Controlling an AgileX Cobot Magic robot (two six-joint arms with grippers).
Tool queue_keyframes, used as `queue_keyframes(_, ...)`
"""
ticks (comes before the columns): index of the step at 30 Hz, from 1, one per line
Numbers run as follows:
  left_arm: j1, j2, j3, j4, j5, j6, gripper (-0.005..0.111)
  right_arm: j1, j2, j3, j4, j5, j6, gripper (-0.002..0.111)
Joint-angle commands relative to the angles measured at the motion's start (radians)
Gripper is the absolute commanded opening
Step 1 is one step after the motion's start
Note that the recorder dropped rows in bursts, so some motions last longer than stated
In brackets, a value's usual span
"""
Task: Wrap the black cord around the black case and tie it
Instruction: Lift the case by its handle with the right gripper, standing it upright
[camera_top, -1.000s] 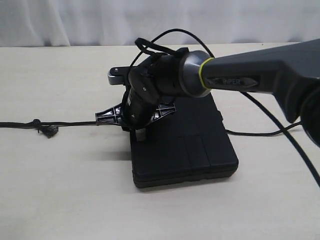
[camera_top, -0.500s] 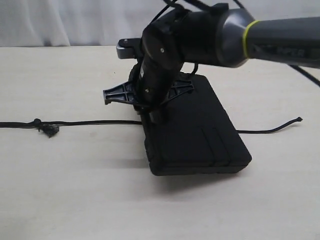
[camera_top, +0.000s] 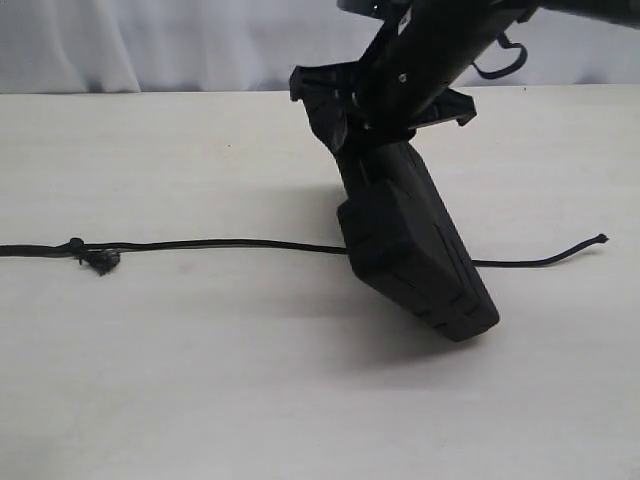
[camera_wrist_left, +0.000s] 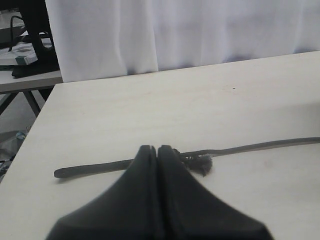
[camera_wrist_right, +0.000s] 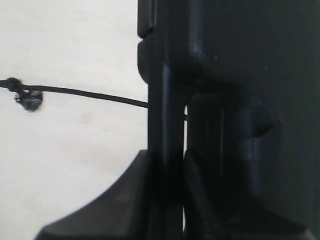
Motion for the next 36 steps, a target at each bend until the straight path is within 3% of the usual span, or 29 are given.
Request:
queue_keyframes(1, 0.000, -0.003, 0.002, -0.001, -0.006, -0.002, 0.000, -0.093, -0.038, -0.008, 0.220, 0.002, -0.145, 0.004)
queue_keyframes(8, 0.000, -0.003, 0.002, -0.001, -0.006, -0.002, 0.000, -0.243, -0.040, 0.085, 0.694, 0.031, -0.470, 0.004)
queue_keyframes(13, 0.000, -0.003, 0.002, -0.001, -0.006, -0.002, 0.000, -0.311, -0.040, 0.181, 0.818, 0.007, -0.586, 0.004)
queue_keyframes(26, 0.000, -0.003, 0.002, -0.001, -0.006, -0.002, 0.000, -0.326, -0.046, 0.202, 0.508, -0.054, -0.568, 0.005)
queue_keyframes(33, 0.000, -0.003, 0.002, -0.001, -0.006, -0.002, 0.000, -0.326, -0.057, 0.202, 0.395, -0.063, -0.538, 0.031)
queue_keyframes(36, 0.000, -0.003, 0.002, -0.001, -0.006, -0.002, 0.000, -0.326, -0.062, 0.202, 0.366, -0.066, -0.538, 0.033)
